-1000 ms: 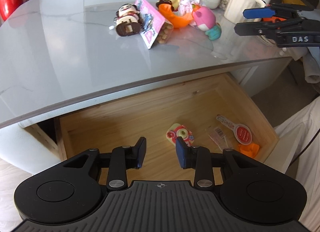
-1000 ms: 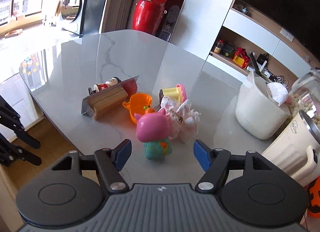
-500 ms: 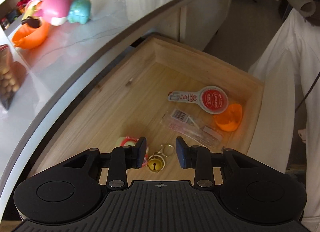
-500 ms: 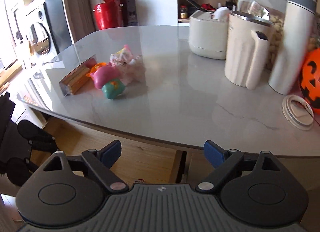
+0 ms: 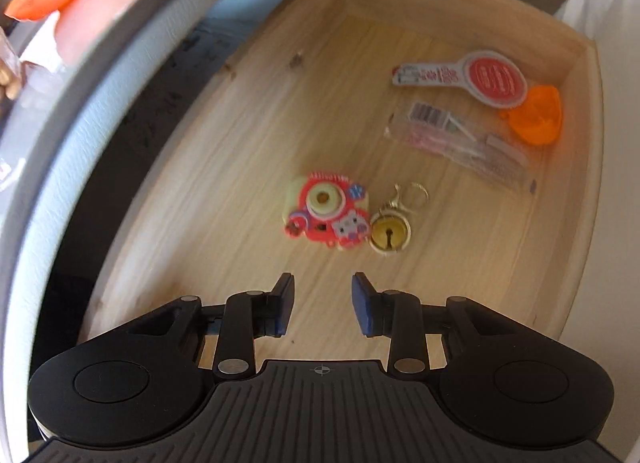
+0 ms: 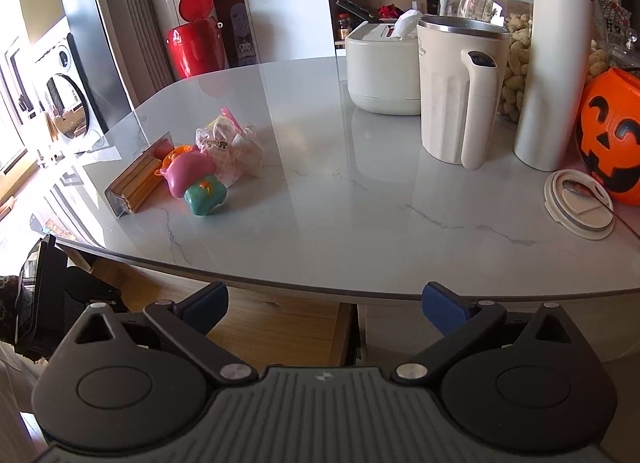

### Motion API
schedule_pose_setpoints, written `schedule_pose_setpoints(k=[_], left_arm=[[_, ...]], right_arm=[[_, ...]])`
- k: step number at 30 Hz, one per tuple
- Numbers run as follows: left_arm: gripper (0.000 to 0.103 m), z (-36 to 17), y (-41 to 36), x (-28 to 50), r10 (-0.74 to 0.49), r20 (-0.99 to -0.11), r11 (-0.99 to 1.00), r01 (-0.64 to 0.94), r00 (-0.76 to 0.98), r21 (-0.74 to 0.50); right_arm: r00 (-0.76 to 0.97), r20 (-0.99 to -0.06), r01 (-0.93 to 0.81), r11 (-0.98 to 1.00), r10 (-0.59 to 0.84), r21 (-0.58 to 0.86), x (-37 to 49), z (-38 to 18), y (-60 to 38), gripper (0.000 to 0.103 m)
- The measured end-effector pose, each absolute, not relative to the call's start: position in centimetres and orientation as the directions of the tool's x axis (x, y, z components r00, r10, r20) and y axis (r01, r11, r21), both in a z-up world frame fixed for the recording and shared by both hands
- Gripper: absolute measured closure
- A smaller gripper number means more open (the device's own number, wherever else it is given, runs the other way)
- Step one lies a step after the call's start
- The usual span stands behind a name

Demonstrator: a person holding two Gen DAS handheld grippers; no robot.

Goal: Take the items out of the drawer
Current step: 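Move the left tool down toward the pink Hello Kitty toy in the drawer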

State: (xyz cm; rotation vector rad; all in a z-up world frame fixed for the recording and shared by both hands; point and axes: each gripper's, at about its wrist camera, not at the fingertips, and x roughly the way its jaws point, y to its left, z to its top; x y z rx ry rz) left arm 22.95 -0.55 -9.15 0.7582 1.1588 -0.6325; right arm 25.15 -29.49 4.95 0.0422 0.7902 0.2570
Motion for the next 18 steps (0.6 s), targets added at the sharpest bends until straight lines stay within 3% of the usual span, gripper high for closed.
schedule_pose_setpoints(k=[6,12,14,15,18], left_arm=[[0.068,-11.0,-0.6,23.7,-0.094,-0.965,0.633,0.763,0.243,0.13],[0.085,-10.7,-1.1,23.5,-0.16,-0.966,0.609,0.79,0.204,0.066],[0.086,-10.6,-1.0,23.5,-0.186,-0.966,0.609,0.792,0.179,0.029],[0.085,-10.5,-1.0,23.5,-0.2,-0.966,0.612,0.791,0.163,0.007],[0.057,-10.3,-1.5,22.7,-0.22,-0.966,0.582,0.813,0.138,-0.017]], right_arm=[[0.667,-0.705,-0.208,0.969,0.241,0.134,25.6,4.8,-29.2,0.0],[0.651,-0.726,-0.204,0.972,0.222,0.115,26.3,4.1,-28.5,0.0],[0.646,-0.732,-0.202,0.973,0.217,0.111,26.5,3.9,-28.4,0.0],[0.644,-0.734,-0.202,0.973,0.216,0.109,26.6,3.8,-28.3,0.0],[0.639,-0.739,-0.207,0.973,0.213,0.102,26.7,3.7,-28.0,0.0]])
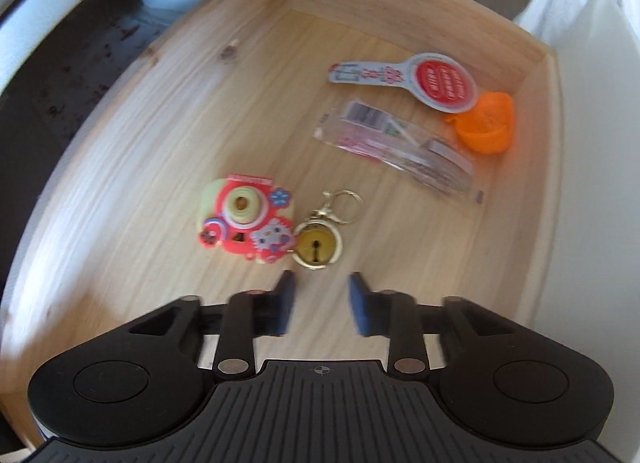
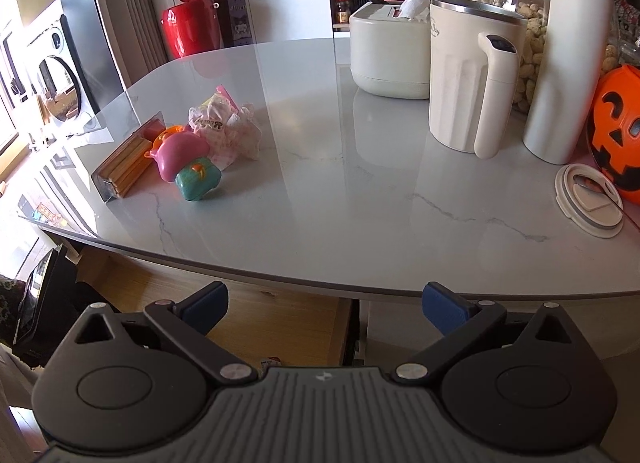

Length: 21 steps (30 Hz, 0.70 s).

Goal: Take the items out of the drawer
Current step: 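Move the left tool down toward the pink Hello Kitty toy in the drawer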

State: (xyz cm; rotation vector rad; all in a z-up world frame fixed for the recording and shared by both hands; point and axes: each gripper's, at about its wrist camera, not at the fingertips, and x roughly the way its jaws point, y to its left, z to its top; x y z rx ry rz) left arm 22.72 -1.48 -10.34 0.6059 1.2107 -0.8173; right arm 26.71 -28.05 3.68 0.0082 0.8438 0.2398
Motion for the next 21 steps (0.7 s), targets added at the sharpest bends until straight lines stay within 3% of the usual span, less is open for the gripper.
schedule_pose_setpoints(k=[1,10,16,21], left_arm=[[0.053,-10.4,-1.7,22.3,-0.218,-0.966,0.565,0.825,0.139,-0.009],[0.056,-10.3,-1.8,22.1,-0.231,-0.96,0.589,0.808,0.158,-0.009],[0.056,-8.0,-1.2,24.4,-0.205,-0.89,0.79,0.606,0.407,0.096],[0.056,-9.2,-1.9,26.3,-0.11,-0.918,0.843,0.525,0.38,0.117]], right_arm=[[0.638,-0.74,-0.209,0.973,0.214,0.1,26.7,3.7,-28.0,0.0],[0.638,-0.742,-0.212,0.973,0.206,0.087,26.7,3.5,-27.9,0.0],[0.641,-0.735,-0.21,0.972,0.221,0.109,26.8,3.7,-28.2,0.0],[0.648,-0.724,-0.233,0.967,0.235,0.105,26.5,4.0,-27.8,0.0]])
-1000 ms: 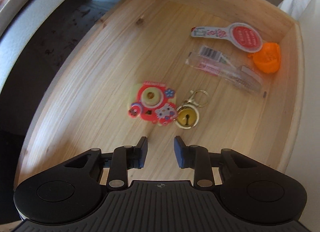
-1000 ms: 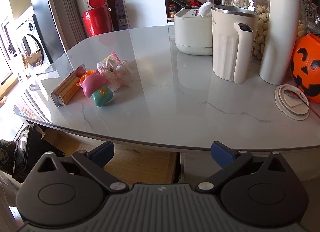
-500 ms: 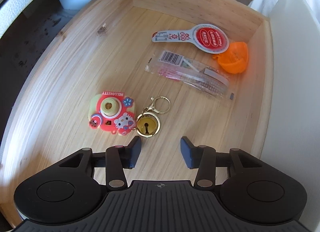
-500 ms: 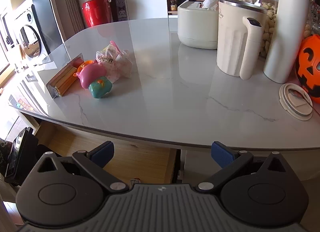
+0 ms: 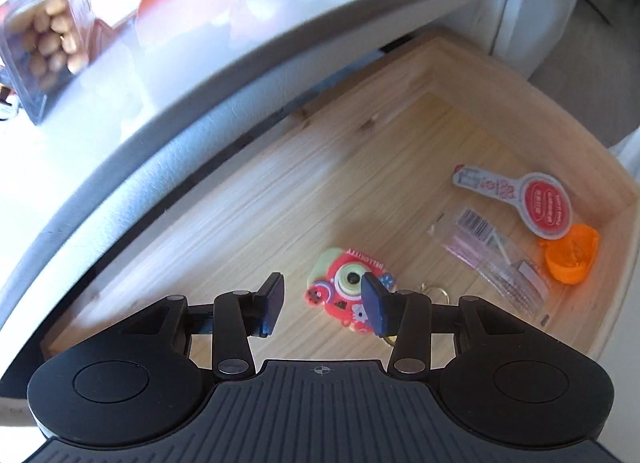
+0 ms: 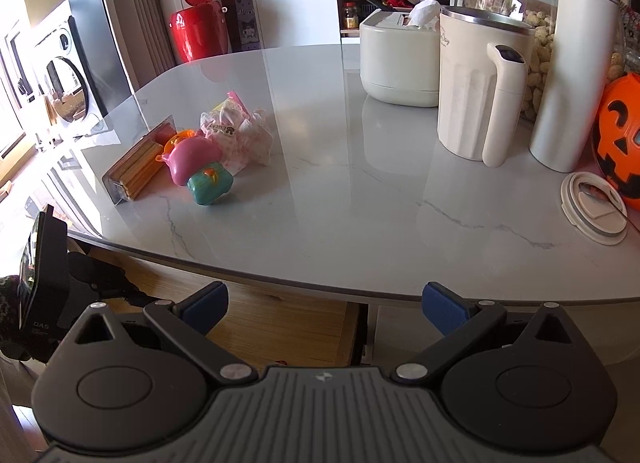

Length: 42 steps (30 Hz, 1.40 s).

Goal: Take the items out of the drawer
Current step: 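Move the left tool down toward the pink Hello Kitty toy in the drawer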

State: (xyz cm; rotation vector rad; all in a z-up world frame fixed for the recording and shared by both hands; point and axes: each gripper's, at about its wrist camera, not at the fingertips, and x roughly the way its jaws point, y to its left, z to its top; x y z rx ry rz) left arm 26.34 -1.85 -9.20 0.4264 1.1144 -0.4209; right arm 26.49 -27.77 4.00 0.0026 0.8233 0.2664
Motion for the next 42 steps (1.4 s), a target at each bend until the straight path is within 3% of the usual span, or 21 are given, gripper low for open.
schedule_pose_setpoints(k=[7,13,17,24,30,38,42], left_arm=[[0.056,-9.5,-1.8,27.6,-0.18,-0.967,0.884,0.46,0.181,-0.079],[0.055,-9.2,-3.5,28.0,-0.204,-0.925,0.879,0.475,0.32,-0.03],[0.055,-9.0,-4.4,26.8,-0.101,-0.918,0.842,0.524,0.384,0.127],[0.055,-8.9,-1.9,27.9,-0.105,-0.955,0.941,0.338,0.276,-0.006],[0.055,-9.0,-2.9,28.0,-0.186,-0.946,0.939,0.332,0.267,-0.091],[0.055,-8.1,-4.7,27.0,-0.16,-0.936,0.92,0.391,0.315,-0.025],[0.055,-7.6,-4.2,27.5,-0.189,-0.934,0.944,0.319,0.302,-0.088]], right_arm=[[0.647,-0.727,-0.207,0.971,0.229,0.121,26.5,3.9,-28.6,0.0],[0.652,-0.72,-0.227,0.967,0.237,0.113,26.3,4.1,-28.2,0.0],[0.655,-0.718,-0.22,0.968,0.235,0.116,26.3,4.1,-28.4,0.0],[0.658,-0.71,-0.231,0.965,0.251,0.127,26.1,4.3,-28.5,0.0],[0.659,-0.708,-0.246,0.962,0.253,0.115,25.9,4.4,-28.1,0.0],[0.657,-0.712,-0.24,0.964,0.247,0.114,25.9,4.2,-28.3,0.0],[0.659,-0.709,-0.248,0.962,0.253,0.113,25.8,4.3,-28.2,0.0]])
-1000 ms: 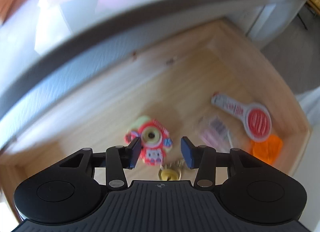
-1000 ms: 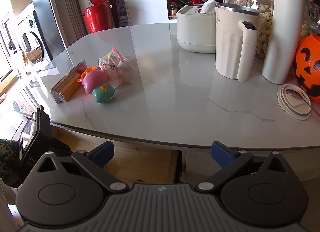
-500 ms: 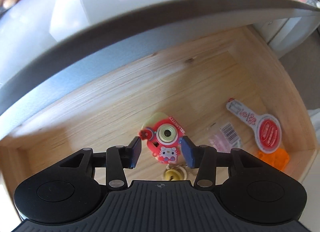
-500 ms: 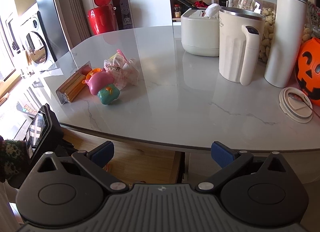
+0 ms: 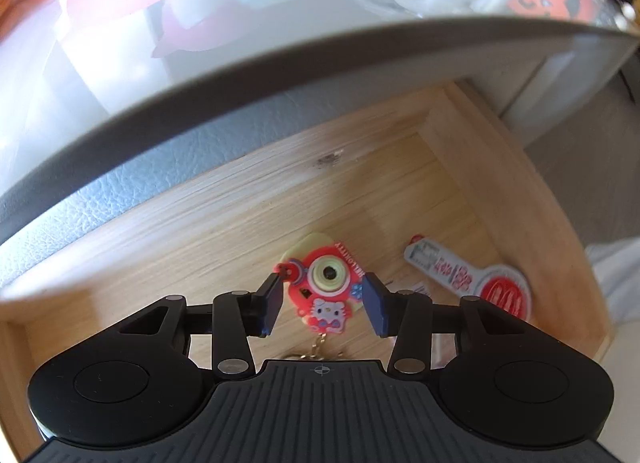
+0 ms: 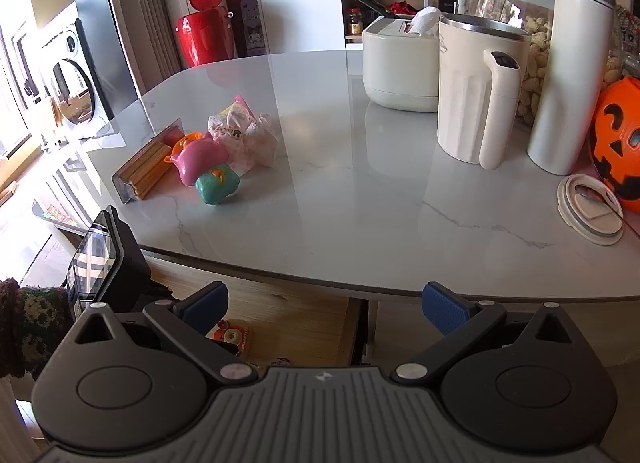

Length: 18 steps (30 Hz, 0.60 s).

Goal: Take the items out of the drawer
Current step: 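Move the left tool down toward the pink Hello Kitty toy in the drawer, then close the left gripper on the Hello Kitty toy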

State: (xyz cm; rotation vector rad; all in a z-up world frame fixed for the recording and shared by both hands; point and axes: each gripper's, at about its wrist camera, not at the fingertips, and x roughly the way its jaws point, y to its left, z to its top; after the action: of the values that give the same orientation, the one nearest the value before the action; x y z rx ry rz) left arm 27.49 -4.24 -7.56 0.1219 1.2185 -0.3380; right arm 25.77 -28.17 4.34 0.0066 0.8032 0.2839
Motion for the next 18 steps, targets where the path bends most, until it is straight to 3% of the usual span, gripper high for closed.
schedule_pose_setpoints(k=[7,18], left_arm=[[0.054,-7.0,-4.2,27.7,-0.21,-0.93,0.965,0.215,0.302,-0.148],[0.052,-6.6,-2.5,27.0,-0.091,-0.947,0.977,0.213,0.308,-0.024]], right_arm=[[0.66,-0.709,-0.248,0.963,0.249,0.108,25.6,4.3,-28.2,0.0],[0.669,-0.702,-0.24,0.965,0.244,0.107,25.4,4.4,-28.6,0.0]])
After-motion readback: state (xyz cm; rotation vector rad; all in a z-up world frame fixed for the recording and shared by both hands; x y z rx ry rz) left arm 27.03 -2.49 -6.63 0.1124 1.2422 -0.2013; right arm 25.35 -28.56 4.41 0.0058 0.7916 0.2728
